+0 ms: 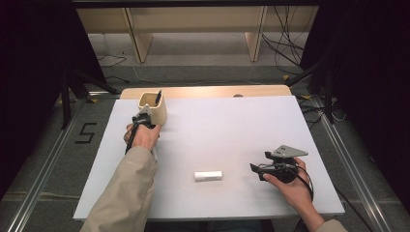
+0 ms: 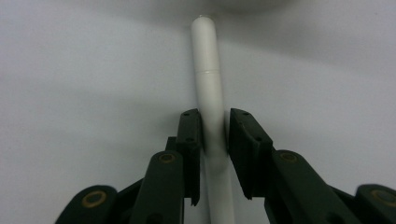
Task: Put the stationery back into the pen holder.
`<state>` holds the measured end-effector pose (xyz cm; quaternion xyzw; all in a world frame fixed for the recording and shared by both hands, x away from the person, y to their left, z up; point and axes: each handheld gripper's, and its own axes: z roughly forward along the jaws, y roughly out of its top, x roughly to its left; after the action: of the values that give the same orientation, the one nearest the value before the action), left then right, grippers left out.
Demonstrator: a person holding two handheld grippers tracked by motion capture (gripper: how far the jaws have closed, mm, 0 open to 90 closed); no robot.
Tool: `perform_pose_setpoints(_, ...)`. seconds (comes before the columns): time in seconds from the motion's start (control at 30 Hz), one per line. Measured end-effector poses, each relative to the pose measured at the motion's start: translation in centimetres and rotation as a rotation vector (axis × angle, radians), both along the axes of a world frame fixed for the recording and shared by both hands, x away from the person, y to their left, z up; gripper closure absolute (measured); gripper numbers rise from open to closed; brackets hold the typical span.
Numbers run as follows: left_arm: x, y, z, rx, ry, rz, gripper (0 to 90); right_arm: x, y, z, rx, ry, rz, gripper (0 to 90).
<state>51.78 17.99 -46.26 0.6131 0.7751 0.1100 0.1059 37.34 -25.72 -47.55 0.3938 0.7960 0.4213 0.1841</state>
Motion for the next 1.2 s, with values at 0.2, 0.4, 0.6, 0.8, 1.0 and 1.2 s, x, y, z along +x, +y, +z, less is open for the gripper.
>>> perform_pose_setpoints(0.2, 0.03, -0.01, 0.01, 0.004, 0.003, -0.001, 75.0, 0.01, 0.01, -0.01, 0.001, 0.0, 0.002, 23.2)
perform_pose_setpoints(0.4, 0.04, -0.05, 0.01, 0.008, 0.004, -0.004, 75.5, 0.01, 0.02, -0.01, -0.001, -0.001, 0.004, 23.2)
perform_pose_setpoints(0.6, 0.06, -0.09, 0.0, 0.012, 0.005, -0.008, 76.0, 0.01, 0.02, -0.02, -0.001, -0.001, 0.005, 23.2)
perform_pose_setpoints(0.8, 0.01, -0.18, -0.01, 0.022, 0.003, -0.014, 77.6, 0.0, 0.02, -0.01, -0.002, -0.001, 0.005, 23.2)
perform_pose_setpoints(1.0, -0.07, -0.23, 0.01, 0.031, 0.003, -0.033, 78.0, 0.01, 0.01, -0.01, -0.002, -0.002, 0.005, 23.1)
perform_pose_setpoints(1.2, -0.25, -0.15, 0.08, 0.045, 0.01, -0.063, 78.1, 0.0, 0.01, 0.0, -0.001, -0.002, 0.004, 23.1)
